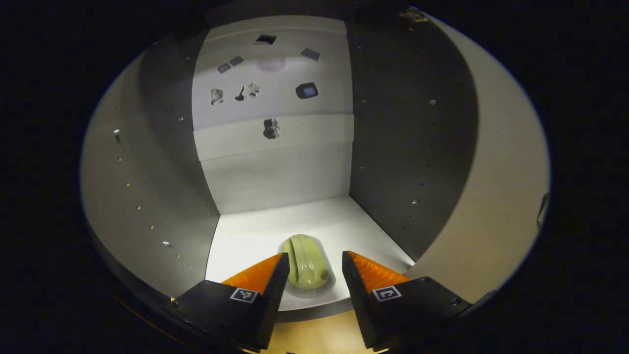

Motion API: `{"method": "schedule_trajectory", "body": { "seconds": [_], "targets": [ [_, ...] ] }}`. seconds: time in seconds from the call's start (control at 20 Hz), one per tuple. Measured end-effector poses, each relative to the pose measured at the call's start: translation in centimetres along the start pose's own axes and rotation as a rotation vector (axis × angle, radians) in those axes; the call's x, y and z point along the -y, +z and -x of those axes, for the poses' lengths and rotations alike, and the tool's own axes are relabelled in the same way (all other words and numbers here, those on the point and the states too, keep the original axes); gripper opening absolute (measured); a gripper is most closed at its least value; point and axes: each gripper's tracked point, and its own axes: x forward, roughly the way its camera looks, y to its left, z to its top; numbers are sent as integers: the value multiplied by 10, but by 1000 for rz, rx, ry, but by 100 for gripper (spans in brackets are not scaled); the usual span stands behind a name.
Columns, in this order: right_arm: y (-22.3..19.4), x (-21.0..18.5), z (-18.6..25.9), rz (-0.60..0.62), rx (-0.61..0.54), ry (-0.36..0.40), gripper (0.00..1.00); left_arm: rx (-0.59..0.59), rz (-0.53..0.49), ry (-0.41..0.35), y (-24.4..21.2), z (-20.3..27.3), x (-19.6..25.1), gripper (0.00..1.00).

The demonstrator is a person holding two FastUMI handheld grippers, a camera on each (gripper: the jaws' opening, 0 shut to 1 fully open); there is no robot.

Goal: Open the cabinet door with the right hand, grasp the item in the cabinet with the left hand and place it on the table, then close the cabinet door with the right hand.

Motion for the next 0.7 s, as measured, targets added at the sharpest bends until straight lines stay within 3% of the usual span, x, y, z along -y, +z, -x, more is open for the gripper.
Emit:
{"method": "schedule_trajectory", "body": {
  "seconds": [0.2, 0.5, 0.6, 0.7],
  "targets": [
    [-5, 20, -7, 3, -10, -27, 98, -69, -4, 56, -10, -38, -10, 55],
    [-7, 35, -18, -8, -18, -45, 98, -140, -6, 101, -27, -62, -17, 43],
    [-8, 33, -19, -4, -20, -36, 98, -137, 15, 108, -28, -63, -20, 30],
    [-9, 28, -19, 1, -23, -24, 98, -124, 50, 105, -28, -59, -22, 24]
  ]
}}
